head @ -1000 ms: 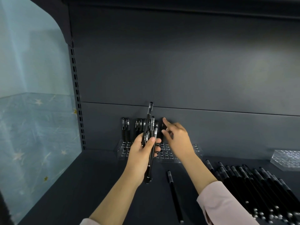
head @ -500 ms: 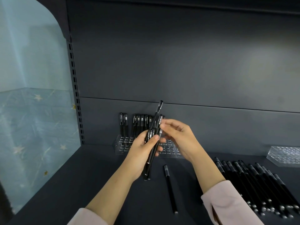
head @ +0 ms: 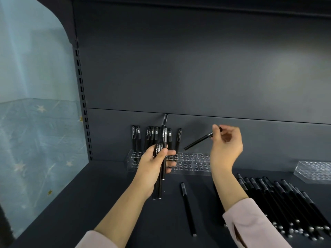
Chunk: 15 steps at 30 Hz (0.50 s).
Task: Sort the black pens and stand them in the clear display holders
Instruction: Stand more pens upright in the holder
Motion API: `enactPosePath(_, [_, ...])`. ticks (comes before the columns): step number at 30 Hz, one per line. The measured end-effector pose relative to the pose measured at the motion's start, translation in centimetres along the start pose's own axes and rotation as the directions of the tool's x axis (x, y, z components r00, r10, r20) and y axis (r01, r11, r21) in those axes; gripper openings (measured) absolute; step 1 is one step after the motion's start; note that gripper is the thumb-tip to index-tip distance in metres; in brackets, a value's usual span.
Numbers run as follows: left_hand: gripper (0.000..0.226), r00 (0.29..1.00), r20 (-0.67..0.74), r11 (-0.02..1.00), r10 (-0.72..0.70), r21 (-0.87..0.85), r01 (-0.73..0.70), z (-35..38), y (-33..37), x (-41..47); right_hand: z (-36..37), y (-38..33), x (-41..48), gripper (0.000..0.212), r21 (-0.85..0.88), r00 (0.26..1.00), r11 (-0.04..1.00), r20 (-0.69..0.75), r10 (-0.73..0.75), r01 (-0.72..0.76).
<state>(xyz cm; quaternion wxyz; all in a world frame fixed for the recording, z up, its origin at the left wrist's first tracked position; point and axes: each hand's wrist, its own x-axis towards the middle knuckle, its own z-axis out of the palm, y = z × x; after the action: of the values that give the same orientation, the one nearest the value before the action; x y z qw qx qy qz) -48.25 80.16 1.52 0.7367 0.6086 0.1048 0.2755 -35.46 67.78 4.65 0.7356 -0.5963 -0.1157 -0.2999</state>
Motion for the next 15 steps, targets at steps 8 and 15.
enactPosePath(8, [0.015, 1.0, -0.021, 0.999, 0.013, 0.034, -0.012, 0.1, -0.2, 0.2, 1.8, 0.8, -1.7, 0.005, -0.141, 0.895, 0.9, 0.248, -0.372, 0.413])
enactPosePath(15, [0.013, 1.0, -0.014, 0.998, 0.016, 0.053, -0.015, 0.1, -0.1, 0.2, 3.1, 2.9, -1.9, 0.034, -0.244, 0.697, 0.7, 0.528, -0.485, 0.671])
